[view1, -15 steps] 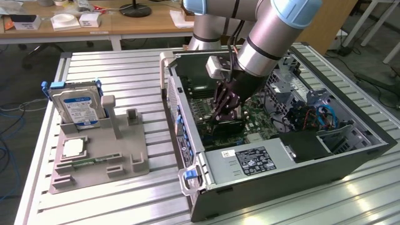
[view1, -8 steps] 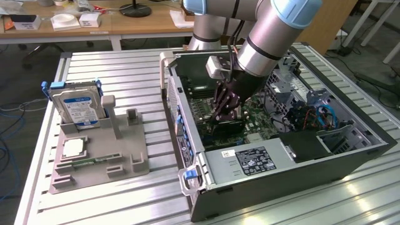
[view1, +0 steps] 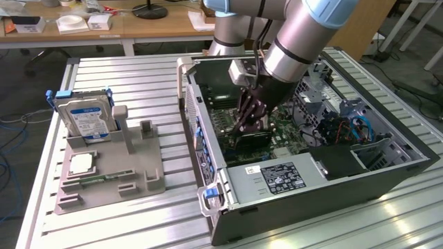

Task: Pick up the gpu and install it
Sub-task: 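Press down on the gpu until it lock into place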

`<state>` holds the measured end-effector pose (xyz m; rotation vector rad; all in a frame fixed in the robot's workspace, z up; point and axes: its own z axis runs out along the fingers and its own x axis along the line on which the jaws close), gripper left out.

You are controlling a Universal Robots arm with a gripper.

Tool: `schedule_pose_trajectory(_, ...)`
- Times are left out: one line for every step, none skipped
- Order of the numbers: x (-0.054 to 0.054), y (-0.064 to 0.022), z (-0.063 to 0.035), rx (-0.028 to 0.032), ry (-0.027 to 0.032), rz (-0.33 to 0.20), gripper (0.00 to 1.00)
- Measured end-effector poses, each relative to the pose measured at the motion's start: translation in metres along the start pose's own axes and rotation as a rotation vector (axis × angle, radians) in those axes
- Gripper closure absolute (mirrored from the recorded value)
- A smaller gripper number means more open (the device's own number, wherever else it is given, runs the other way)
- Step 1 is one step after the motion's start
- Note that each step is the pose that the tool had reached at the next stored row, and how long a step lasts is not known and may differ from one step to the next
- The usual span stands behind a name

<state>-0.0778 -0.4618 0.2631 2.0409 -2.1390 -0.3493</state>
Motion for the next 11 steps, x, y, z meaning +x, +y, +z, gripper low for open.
schedule_pose_trajectory(-0.0001,0.0015,-0.0048,-0.0004,0.0012,0.0,0.9)
schedule_pose_trajectory(-0.0002,0.0023,-0.0077,-0.0002,0.0009,0.0,0.9)
schedule_pose_trajectory(-0.0003,0.003,-0.01,-0.0002,0.001,0.0,0.9)
schedule_pose_trajectory(-0.0004,0.0036,-0.0122,-0.0003,0.0011,0.0,0.9)
schedule_pose_trajectory(-0.0004,0.004,-0.0132,-0.0003,0.0012,0.0,0.9)
schedule_pose_trajectory(-0.0005,0.004,-0.0132,-0.0002,0.0009,0.0,0.9)
schedule_pose_trajectory(-0.0005,0.0039,-0.0132,-0.0002,0.0009,0.0,0.9)
schedule_pose_trajectory(-0.0005,0.0039,-0.0132,-0.0002,0.0009,0.0,0.9)
schedule_pose_trajectory(-0.0004,0.004,-0.0132,-0.0002,0.001,0.0,0.9)
schedule_pose_trajectory(-0.0004,0.004,-0.0133,-0.0003,0.0011,0.0,0.9)
schedule_pose_trajectory(-0.0004,0.004,-0.0133,-0.0003,0.0012,0.0,0.9)
